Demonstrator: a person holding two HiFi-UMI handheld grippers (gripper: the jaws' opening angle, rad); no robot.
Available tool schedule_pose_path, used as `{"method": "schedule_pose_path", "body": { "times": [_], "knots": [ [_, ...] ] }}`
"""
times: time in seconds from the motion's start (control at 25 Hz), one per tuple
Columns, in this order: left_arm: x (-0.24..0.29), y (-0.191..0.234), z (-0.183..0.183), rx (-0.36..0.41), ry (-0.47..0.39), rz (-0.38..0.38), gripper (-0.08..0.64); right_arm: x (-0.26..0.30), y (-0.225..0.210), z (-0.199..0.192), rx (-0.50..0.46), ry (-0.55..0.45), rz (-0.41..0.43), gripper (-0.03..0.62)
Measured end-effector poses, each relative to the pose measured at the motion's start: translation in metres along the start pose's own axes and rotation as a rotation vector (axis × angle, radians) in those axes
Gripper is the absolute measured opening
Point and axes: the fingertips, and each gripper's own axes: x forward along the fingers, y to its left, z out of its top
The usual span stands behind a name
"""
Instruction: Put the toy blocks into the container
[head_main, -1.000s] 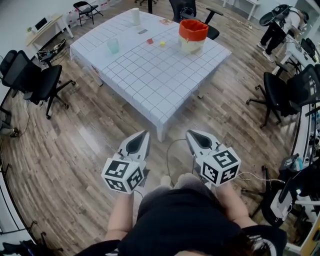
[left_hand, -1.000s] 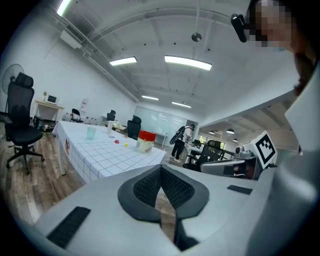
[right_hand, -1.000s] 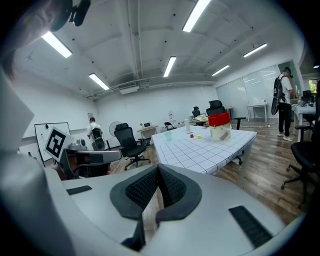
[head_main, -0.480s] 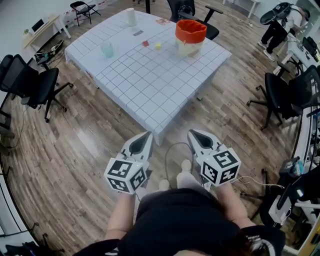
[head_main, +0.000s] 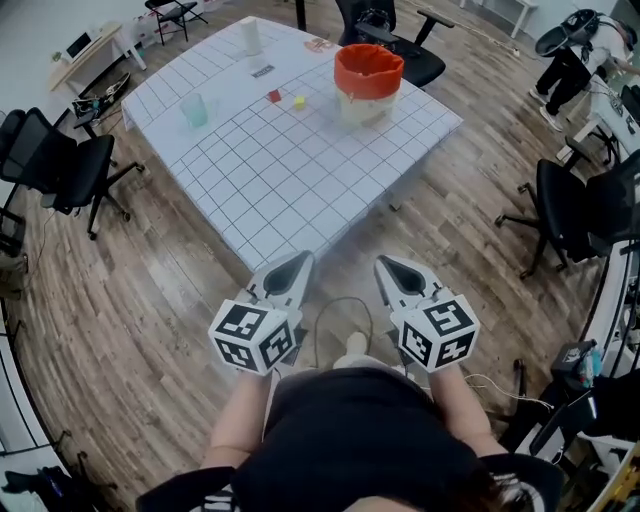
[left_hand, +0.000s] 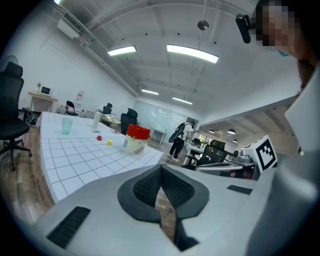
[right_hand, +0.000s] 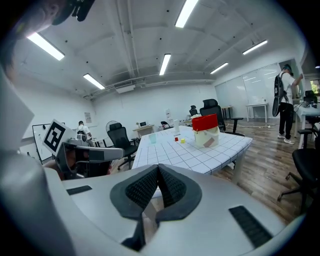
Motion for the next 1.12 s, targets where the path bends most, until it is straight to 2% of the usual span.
{"method": "schedule_pose_path", "body": {
  "times": [0.16,0.48,0.76,0.96,1.12],
  "knots": [
    [0.033,-0.012,0.006,0.016,-0.005,-0.007,0.012,0.003,-0.031,0.006,0.004,0.000,0.032,0.014],
    [0.074,-0.002,0.020,0.029,-0.001,0.058,0.012,0.027,-0.069,0.009,0.024,0.019,0.063,0.014],
    [0.118,0.034,0.040,0.036,-0.003,0.086,0.012,0.067,-0.094,0.029,-0.005,0.037,0.091,0.014],
    [0.149,0.067,0.063,0.073,-0.006,0.102,0.012,0.111,-0.113,0.053,-0.021,0.057,0.123,0.014],
    [0.166,0.100,0.081,0.050,-0.018,0.124,0.014,0.147,-0.122,0.070,-0.030,0.079,0.155,0.014]
  ]
}}
